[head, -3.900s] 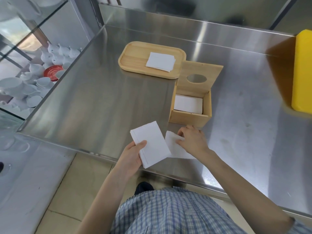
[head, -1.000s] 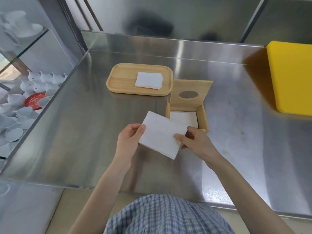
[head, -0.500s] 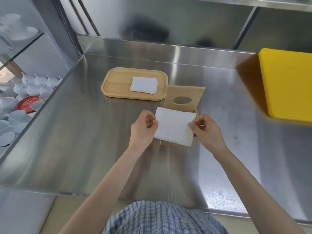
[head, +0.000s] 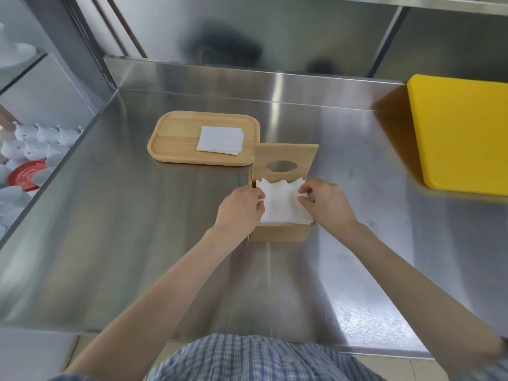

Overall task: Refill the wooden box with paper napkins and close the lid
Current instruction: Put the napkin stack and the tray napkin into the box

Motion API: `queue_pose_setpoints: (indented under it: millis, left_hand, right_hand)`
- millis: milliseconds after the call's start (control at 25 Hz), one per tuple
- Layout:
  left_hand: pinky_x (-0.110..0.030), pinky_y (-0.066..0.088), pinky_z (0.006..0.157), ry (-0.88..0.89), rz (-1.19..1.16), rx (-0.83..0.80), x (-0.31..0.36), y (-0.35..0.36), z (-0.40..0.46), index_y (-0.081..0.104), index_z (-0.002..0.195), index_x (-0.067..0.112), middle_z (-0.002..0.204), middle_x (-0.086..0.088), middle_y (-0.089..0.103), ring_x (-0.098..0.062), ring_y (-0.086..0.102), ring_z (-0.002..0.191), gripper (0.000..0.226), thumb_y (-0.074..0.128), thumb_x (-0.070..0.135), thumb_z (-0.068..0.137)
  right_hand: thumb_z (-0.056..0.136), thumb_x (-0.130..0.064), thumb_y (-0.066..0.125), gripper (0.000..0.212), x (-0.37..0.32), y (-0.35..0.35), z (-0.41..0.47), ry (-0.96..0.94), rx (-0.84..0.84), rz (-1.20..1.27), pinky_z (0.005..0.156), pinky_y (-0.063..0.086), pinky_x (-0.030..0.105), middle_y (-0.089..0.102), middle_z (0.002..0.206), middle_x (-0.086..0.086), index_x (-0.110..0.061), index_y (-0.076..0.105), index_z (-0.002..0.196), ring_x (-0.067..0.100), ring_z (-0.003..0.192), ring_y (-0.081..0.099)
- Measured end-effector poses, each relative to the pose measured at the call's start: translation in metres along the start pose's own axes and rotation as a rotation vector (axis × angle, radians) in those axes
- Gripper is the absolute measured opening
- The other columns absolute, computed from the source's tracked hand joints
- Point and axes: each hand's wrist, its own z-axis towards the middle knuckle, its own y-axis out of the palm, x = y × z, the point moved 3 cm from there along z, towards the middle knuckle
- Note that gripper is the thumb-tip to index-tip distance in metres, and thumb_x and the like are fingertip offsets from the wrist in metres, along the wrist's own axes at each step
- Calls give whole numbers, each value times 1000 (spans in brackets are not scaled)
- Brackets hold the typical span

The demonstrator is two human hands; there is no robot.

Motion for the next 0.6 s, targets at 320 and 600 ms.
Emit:
queue_pose_setpoints:
  millis: [320, 600]
  left_hand:
    - [-29, 29, 69, 157, 565, -145, 14, 12, 6, 61, 104, 4, 113, -12, 61, -27, 53, 107, 26, 36, 8, 94]
    - [-29, 37, 68, 125, 621, -226, 16, 17, 15, 62, 104, 5, 113, -12, 64, -27, 59, 104, 24, 41, 5, 92]
  right_hand:
    - [91, -4, 43, 28, -11, 15, 15, -116, -69, -407, 81, 49, 37, 64, 117, 10, -12, 62, 111, 35, 105, 60]
    - [87, 0, 47, 30, -15, 19, 24, -125, -109, -553, 73, 43, 32, 65, 115, 9, -12, 63, 109, 34, 105, 60]
